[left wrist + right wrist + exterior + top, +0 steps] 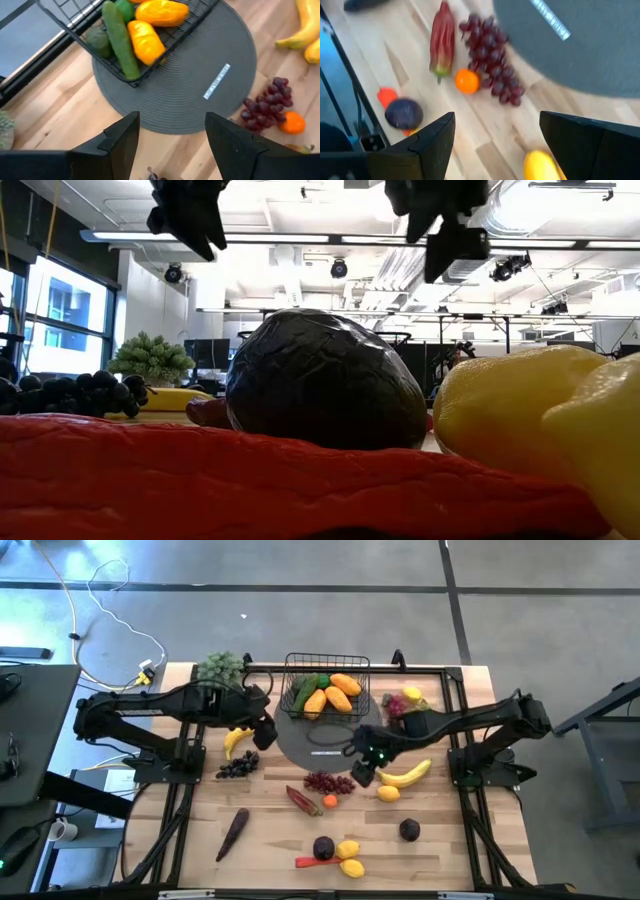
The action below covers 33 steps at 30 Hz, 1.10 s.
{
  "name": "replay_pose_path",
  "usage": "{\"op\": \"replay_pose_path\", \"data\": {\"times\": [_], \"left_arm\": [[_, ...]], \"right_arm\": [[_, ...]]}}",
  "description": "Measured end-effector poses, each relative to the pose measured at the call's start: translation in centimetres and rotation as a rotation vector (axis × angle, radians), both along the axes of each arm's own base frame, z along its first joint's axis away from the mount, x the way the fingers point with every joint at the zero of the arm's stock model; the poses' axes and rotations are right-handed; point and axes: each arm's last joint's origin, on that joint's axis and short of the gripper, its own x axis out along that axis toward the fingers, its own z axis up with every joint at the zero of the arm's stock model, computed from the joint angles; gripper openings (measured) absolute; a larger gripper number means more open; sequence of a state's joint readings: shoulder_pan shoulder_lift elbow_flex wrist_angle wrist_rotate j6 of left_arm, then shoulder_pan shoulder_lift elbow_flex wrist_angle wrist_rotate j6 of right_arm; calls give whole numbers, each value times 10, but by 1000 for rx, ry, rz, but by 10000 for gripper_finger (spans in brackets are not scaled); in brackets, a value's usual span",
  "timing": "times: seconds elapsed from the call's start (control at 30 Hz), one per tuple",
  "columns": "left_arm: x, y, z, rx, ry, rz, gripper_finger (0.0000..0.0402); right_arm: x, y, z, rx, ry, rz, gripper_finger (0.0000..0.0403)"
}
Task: Build produce basket
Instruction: Put the bottom left yellow lemon into the black wire basket
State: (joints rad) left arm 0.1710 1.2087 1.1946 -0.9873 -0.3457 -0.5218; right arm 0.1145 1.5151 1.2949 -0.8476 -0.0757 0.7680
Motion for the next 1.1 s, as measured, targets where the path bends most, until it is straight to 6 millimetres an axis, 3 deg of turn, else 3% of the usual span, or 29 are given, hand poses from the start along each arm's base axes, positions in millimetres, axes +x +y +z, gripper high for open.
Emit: {"op": "replay_pose_path", "data": {"times": [0.37,0.73,1.1], "left_arm": [[4,-17,-1,-17,-16,-31,216],[5,-20,-1,-4,-19,-37,216],[5,-20,0,3,-19,-35,216]], "right_arm": [[-6,48,-7,9,38,124,271],[-7,97,-9,-234,-143,475,271],[5,129,-17,-239,-291,572,271]]}}
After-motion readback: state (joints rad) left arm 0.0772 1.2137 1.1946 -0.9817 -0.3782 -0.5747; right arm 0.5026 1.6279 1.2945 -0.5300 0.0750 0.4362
